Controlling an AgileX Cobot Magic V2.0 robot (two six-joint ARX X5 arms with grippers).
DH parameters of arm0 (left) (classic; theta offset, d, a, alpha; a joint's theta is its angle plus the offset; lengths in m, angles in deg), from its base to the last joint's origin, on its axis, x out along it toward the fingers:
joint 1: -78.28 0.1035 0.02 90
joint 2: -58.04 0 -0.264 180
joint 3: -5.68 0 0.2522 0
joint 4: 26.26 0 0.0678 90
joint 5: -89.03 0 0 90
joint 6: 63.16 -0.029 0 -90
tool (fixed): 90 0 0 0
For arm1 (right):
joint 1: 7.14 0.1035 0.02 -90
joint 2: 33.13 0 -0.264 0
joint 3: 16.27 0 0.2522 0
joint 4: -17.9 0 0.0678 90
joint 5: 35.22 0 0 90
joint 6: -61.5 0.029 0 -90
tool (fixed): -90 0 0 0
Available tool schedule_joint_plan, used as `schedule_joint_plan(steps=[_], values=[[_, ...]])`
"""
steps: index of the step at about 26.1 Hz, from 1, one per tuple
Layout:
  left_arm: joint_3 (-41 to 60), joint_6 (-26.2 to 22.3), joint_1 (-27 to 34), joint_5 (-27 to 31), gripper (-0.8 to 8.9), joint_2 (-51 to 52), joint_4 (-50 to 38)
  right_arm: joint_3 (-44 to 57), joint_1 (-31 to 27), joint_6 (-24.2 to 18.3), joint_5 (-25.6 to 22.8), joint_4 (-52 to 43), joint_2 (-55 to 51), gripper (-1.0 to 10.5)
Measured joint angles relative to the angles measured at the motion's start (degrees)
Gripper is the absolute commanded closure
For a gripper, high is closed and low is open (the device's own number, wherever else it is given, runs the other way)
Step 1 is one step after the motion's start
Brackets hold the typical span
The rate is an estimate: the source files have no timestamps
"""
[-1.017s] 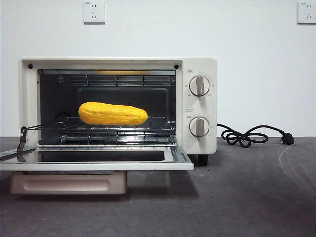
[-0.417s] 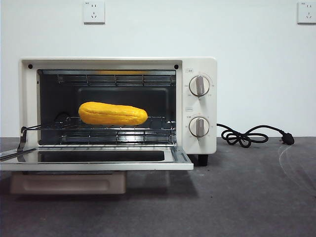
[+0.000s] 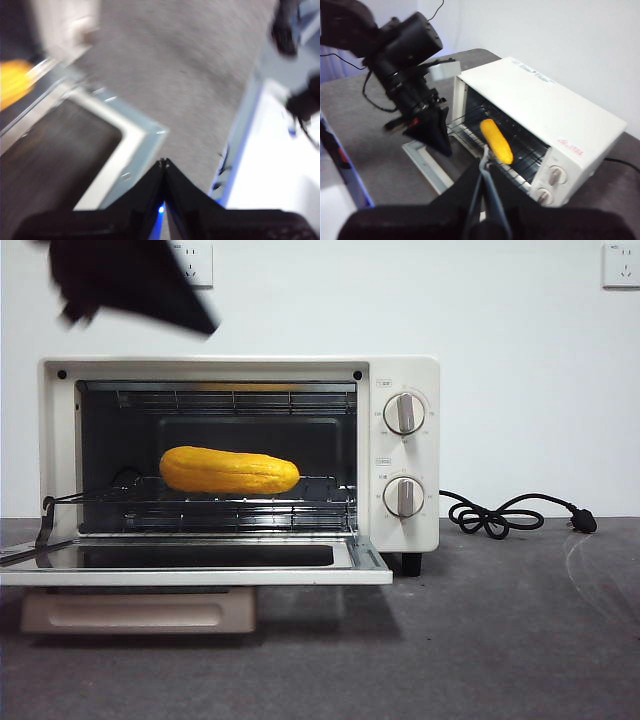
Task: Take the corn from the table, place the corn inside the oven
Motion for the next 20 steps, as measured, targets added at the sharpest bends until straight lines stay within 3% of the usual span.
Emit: schedule_joint_plan(steps=[6, 15, 20], values=[[0.00, 4.39, 16.24, -0.81, 8.22, -0.94, 3.02, 0.00, 0.00, -0.92, -1.49, 0.09, 0.13, 9.6], [0.72, 2.69, 32.02, -1.07, 8.22, 1.20, 8.09, 0.00, 0.00, -2.62, -2.56, 0.09, 0.13, 9.6], [10.60, 3.10, 37.59, -1.42, 8.22, 1.29, 3.15, -0.02, -0.02, -3.02, -2.56, 0.09, 0.13, 9.6]])
